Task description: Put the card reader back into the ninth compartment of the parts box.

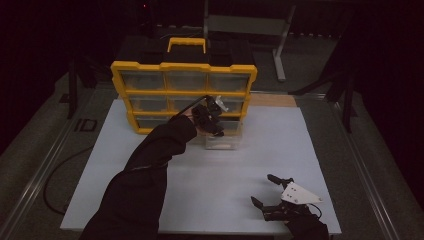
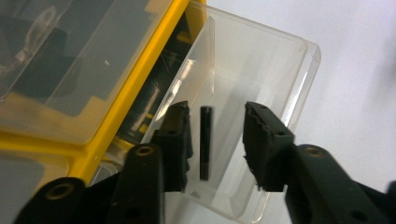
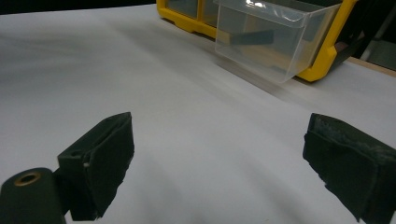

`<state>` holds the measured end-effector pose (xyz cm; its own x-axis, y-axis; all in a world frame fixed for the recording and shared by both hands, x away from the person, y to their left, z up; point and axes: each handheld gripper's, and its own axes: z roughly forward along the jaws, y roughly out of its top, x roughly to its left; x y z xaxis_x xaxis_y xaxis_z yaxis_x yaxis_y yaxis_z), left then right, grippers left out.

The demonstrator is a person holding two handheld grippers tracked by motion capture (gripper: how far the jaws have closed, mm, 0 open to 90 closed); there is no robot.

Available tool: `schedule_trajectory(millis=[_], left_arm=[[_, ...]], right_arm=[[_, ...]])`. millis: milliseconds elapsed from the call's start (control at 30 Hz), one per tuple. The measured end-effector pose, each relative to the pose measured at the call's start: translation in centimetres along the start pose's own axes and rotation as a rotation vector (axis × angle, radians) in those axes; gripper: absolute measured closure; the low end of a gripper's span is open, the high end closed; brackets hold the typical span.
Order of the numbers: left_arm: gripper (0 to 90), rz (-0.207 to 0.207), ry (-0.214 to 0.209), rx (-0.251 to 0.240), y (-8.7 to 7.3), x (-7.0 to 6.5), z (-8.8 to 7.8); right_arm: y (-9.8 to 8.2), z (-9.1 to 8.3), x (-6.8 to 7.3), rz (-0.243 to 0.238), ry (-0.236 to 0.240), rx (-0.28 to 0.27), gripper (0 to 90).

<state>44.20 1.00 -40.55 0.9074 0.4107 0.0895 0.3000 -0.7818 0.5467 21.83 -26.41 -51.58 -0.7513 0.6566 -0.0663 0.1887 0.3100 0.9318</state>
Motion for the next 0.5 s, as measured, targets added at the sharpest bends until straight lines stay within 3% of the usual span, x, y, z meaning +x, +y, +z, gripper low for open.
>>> schedule_trajectory(millis=[500], left_arm=[[36.5, -0.015, -0.015, -0.040, -0.2, -0.4, -1.6]], right_arm=[[0.0, 0.0, 0.0, -0.002, -0.004, 0.001, 9.1]])
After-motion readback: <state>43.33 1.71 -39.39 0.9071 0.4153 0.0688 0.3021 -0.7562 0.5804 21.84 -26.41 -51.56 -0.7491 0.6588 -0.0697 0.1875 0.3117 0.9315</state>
